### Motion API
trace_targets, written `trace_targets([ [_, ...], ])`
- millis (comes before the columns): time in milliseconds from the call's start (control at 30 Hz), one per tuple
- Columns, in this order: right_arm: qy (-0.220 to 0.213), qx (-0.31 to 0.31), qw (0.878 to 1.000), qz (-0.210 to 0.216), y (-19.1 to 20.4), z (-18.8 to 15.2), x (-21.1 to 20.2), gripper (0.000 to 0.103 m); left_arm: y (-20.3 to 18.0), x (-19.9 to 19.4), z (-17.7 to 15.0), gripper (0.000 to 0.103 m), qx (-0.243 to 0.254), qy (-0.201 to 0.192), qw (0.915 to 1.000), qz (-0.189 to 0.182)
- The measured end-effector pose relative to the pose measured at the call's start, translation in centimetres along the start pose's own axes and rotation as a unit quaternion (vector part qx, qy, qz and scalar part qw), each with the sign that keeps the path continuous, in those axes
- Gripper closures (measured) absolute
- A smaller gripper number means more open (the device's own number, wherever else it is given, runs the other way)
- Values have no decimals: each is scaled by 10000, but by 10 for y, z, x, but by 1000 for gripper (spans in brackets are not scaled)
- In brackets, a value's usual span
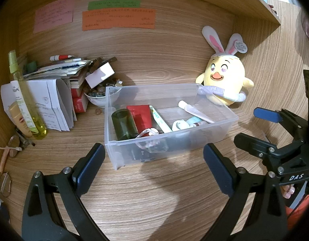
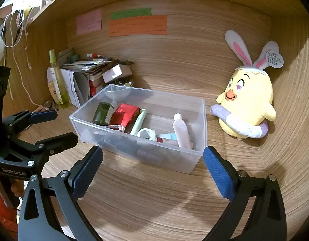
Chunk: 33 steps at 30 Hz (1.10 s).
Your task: Organize objects
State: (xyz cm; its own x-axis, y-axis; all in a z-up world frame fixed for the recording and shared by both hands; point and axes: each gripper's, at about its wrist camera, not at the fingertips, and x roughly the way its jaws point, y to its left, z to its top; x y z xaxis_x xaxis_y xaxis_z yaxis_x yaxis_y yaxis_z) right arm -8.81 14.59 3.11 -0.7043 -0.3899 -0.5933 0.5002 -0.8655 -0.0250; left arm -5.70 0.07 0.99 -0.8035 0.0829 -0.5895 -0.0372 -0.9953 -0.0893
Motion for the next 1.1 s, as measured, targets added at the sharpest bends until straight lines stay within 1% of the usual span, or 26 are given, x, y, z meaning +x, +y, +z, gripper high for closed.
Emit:
trace_targets([
  [400,17,32,10000,5,-1,0,2,3,-2,3,2,4,6,-39,10000,-23],
  [567,13,27,10000,4,-2,0,2,3,-2,4,2,3,-55,95,9998,-152],
  [867,0,28,10000,8,-2,2,2,3,0,6,1,4,-85,121,9998,-156],
  [1100,5,42,10000,3,-1,2,3,3,-2,3,1,3,-5,68,9999,-143],
])
